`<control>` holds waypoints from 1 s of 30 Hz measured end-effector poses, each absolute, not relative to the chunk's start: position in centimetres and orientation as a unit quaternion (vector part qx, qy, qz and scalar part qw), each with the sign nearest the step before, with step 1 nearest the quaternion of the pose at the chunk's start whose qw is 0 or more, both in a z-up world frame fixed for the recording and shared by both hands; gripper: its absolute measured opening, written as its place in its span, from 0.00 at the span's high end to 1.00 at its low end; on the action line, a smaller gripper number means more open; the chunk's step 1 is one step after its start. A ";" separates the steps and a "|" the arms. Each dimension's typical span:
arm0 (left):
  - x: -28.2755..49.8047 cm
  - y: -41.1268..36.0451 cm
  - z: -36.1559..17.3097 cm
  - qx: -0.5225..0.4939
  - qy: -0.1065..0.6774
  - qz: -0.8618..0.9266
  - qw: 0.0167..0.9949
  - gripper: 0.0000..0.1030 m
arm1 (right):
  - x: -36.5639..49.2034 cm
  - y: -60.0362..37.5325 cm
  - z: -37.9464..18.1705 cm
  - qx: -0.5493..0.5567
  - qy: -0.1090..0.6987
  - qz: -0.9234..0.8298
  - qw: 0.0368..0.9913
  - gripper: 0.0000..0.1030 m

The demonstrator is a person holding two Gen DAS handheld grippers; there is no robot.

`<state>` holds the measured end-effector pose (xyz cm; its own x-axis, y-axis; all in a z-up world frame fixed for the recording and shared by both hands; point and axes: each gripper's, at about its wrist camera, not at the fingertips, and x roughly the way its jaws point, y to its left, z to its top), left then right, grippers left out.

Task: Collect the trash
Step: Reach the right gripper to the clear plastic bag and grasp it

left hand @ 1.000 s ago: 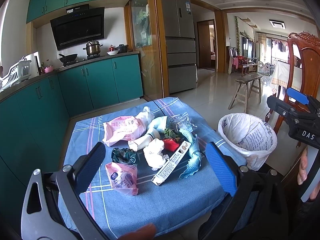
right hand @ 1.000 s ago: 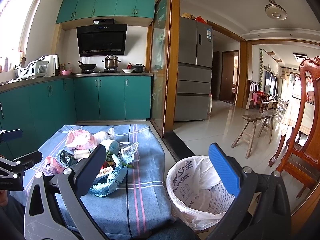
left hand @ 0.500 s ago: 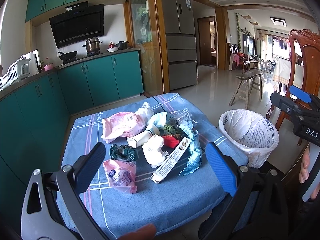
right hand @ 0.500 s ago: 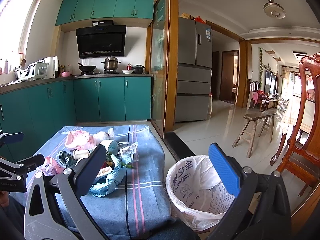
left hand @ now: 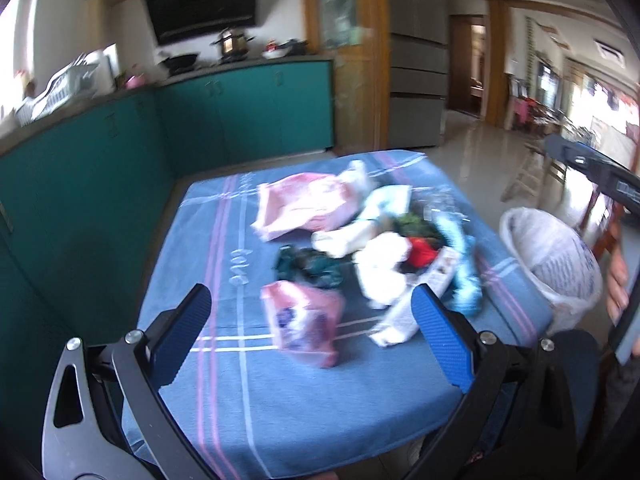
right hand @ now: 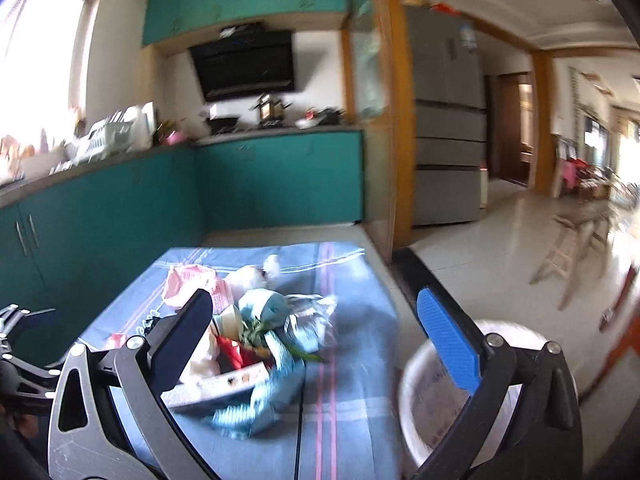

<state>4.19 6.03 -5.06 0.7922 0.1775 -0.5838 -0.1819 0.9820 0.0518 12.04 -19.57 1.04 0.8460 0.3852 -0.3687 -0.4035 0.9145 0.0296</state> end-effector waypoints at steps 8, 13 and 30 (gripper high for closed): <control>6.1 9.2 -5.5 -0.036 0.330 0.146 0.932 0.28 | 23.4 -13.0 -1.7 -0.095 0.248 0.240 0.934 0.05; 8.2 9.0 -6.9 -0.019 0.352 0.152 0.923 0.30 | 26.9 -15.7 -7.1 -0.024 0.318 0.285 0.904 0.28; 13.1 7.5 -9.0 -0.028 0.391 0.133 0.910 0.13 | 27.1 -15.4 -10.9 0.000 0.382 0.334 0.862 0.51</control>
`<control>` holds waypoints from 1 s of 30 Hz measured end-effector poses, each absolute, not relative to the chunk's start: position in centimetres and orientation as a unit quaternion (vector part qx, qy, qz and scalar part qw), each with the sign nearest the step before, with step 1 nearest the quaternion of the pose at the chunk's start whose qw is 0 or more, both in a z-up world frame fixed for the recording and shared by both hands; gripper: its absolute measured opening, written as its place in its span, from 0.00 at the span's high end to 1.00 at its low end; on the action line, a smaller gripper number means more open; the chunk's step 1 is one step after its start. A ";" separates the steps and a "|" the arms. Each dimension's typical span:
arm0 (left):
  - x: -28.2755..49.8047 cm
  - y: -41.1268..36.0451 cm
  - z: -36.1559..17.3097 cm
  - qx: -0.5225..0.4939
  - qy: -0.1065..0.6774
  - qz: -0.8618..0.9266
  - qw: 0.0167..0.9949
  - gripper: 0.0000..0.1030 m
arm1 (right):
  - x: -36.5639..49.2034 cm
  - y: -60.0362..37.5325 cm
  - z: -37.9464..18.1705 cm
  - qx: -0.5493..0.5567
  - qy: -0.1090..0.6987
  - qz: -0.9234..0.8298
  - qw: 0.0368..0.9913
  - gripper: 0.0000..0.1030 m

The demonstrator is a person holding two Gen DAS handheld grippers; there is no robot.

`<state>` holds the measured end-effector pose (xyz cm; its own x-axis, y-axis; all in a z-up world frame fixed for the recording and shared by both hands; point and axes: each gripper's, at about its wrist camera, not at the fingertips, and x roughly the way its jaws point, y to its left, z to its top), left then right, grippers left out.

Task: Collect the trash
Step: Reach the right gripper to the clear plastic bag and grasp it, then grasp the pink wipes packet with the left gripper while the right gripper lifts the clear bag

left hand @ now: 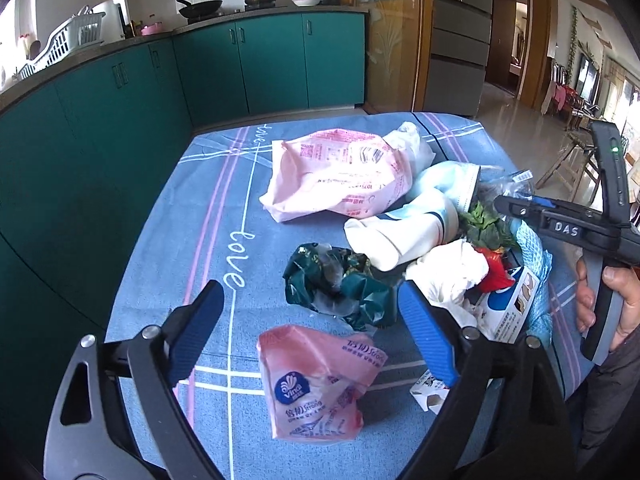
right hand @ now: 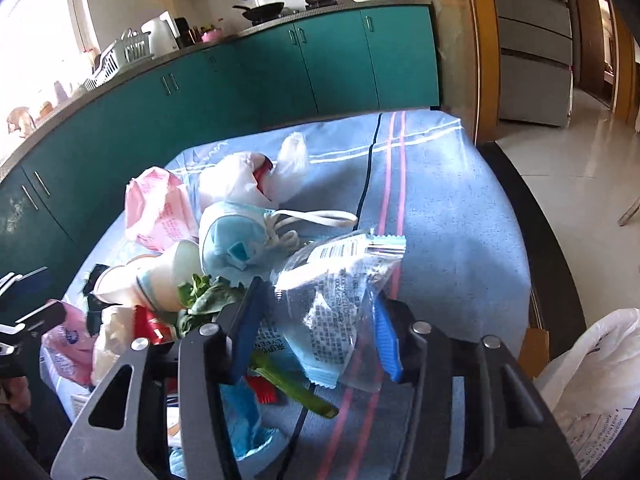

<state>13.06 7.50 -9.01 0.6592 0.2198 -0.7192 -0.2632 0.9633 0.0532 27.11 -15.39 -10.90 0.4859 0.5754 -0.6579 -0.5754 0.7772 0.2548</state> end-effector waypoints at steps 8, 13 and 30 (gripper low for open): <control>13.5 8.7 -9.9 -0.062 0.422 0.111 0.898 0.11 | 27.0 -18.9 -9.1 0.046 0.354 0.323 0.876 0.51; 11.8 8.5 -10.6 -0.026 0.439 0.098 0.893 0.09 | 27.3 -19.5 -9.2 0.053 0.350 0.315 0.881 0.51; 11.3 6.9 -8.7 0.027 0.392 0.091 0.915 0.43 | 26.6 -22.2 -7.6 0.106 0.301 0.330 0.888 0.51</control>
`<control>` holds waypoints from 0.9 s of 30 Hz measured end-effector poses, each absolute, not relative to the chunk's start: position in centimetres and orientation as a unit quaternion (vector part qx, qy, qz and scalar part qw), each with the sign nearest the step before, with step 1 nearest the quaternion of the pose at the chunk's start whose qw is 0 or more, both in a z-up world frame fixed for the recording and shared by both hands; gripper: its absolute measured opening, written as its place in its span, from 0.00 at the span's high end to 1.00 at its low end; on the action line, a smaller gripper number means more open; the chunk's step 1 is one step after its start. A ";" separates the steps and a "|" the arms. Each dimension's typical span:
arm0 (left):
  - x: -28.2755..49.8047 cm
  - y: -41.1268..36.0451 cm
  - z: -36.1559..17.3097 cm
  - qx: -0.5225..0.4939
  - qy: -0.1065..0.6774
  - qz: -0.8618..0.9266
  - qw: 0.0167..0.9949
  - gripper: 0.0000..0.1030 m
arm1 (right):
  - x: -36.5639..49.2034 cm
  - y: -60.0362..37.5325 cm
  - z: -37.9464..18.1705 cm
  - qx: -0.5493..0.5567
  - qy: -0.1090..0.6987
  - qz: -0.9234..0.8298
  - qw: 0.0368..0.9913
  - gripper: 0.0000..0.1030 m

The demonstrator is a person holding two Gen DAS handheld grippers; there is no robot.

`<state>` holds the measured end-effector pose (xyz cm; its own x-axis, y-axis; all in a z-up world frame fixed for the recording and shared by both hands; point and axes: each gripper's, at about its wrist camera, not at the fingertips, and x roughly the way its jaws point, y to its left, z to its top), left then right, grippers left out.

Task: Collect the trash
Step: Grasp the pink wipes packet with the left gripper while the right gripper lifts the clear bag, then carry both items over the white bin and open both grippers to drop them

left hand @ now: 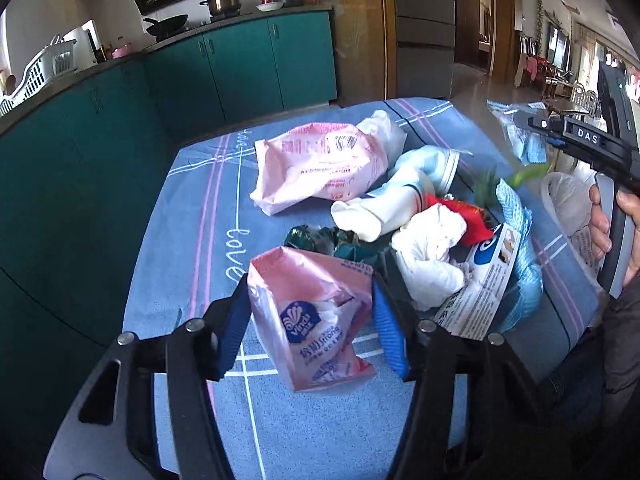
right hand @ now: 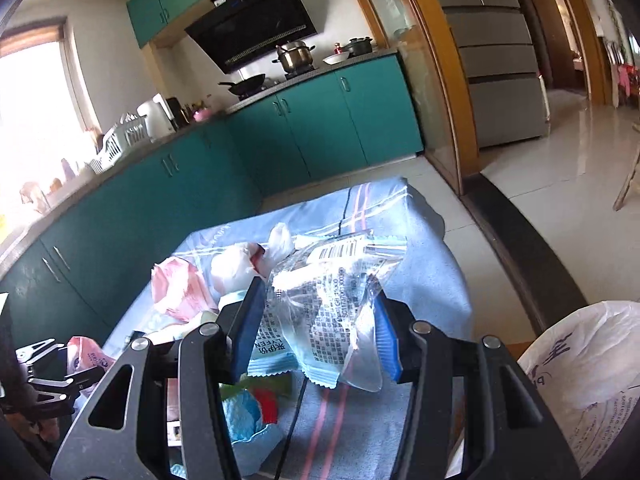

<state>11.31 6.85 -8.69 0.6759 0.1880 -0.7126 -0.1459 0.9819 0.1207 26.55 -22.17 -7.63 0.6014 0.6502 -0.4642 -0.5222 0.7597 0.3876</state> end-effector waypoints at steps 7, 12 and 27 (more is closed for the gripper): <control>10.8 6.7 -8.4 0.018 0.385 0.089 0.918 0.43 | 26.2 -21.8 -7.6 0.128 0.294 0.374 0.870 0.51; 10.3 6.1 -7.4 0.014 0.364 0.081 0.928 0.43 | 26.5 -25.0 -6.8 0.144 0.268 0.276 0.912 0.51; 15.2 -7.7 -3.9 0.022 0.310 -0.137 0.941 0.43 | 22.3 -38.9 -14.5 0.183 0.358 -0.105 0.909 0.28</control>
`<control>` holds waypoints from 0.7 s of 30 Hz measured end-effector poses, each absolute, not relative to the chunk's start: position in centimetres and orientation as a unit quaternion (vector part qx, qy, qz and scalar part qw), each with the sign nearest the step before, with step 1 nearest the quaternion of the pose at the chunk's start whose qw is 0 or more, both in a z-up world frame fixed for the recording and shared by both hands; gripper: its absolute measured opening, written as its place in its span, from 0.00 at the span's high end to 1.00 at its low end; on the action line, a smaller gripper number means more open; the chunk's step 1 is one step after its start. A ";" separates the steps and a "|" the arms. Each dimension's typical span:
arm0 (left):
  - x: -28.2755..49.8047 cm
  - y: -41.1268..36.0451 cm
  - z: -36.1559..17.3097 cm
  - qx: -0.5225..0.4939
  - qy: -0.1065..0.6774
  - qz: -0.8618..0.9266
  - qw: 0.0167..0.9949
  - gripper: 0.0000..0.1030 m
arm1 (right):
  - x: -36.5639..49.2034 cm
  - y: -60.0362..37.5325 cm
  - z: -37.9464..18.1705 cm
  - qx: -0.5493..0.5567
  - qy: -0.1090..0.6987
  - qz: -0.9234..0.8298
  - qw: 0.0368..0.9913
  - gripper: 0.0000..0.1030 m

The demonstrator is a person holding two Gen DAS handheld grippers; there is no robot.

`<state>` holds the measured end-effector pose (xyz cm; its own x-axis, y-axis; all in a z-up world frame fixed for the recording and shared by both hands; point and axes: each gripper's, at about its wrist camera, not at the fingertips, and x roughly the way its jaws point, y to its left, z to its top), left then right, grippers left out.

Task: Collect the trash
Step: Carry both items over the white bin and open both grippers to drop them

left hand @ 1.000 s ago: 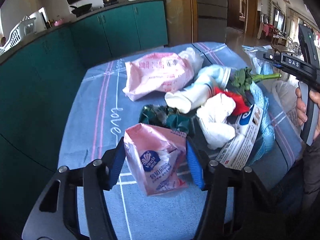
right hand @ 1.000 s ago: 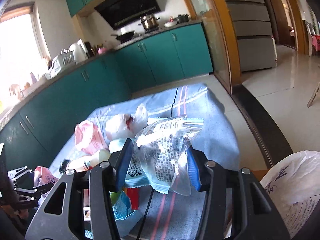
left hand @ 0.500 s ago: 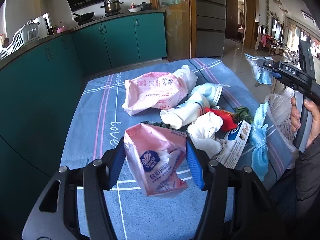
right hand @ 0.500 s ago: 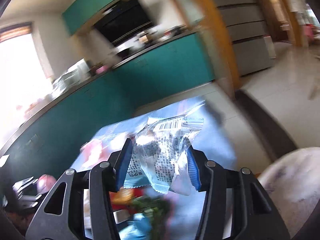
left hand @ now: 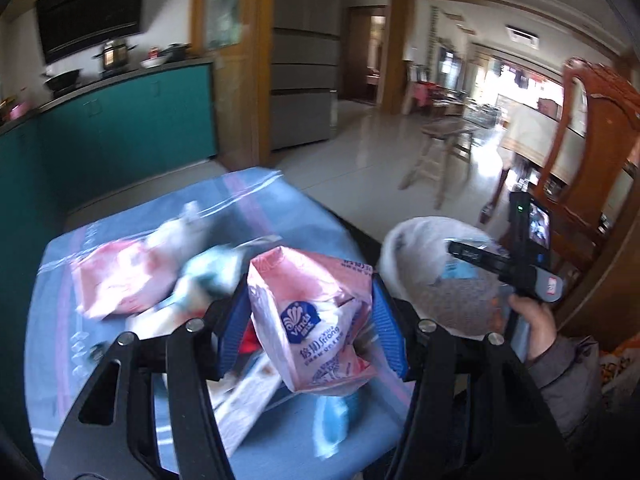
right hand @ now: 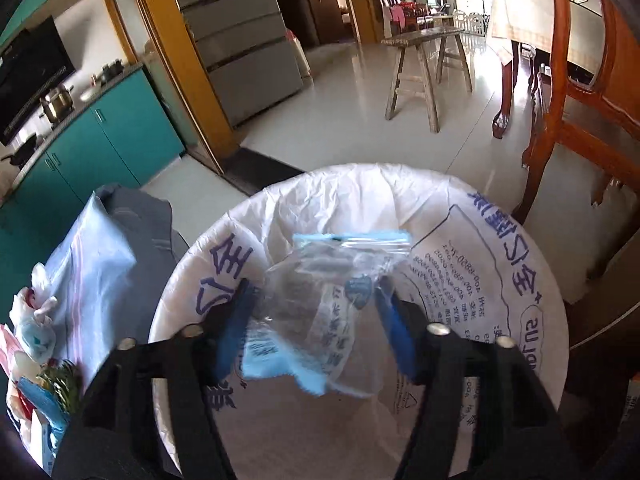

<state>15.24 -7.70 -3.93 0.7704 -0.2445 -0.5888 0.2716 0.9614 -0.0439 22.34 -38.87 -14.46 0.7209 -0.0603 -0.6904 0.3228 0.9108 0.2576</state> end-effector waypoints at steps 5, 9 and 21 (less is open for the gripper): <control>19.0 -15.1 -5.1 0.018 0.328 -0.239 0.914 0.43 | 19.0 -41.2 -11.4 0.260 0.229 -0.157 0.925 0.04; 21.4 -20.7 -7.4 0.040 0.358 -0.289 0.887 0.37 | 16.1 -43.8 -11.8 0.324 0.163 -0.206 0.909 0.03; 20.3 -18.3 -7.8 0.042 0.333 -0.208 0.919 0.04 | 16.4 -44.3 -11.0 0.339 0.150 -0.174 0.912 0.03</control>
<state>20.30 -18.31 -7.79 0.6920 -0.3542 -0.6290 0.4097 0.9101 -0.0617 16.39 -44.32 -11.01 0.8944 -0.2157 -0.3918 0.4193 0.7091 0.5669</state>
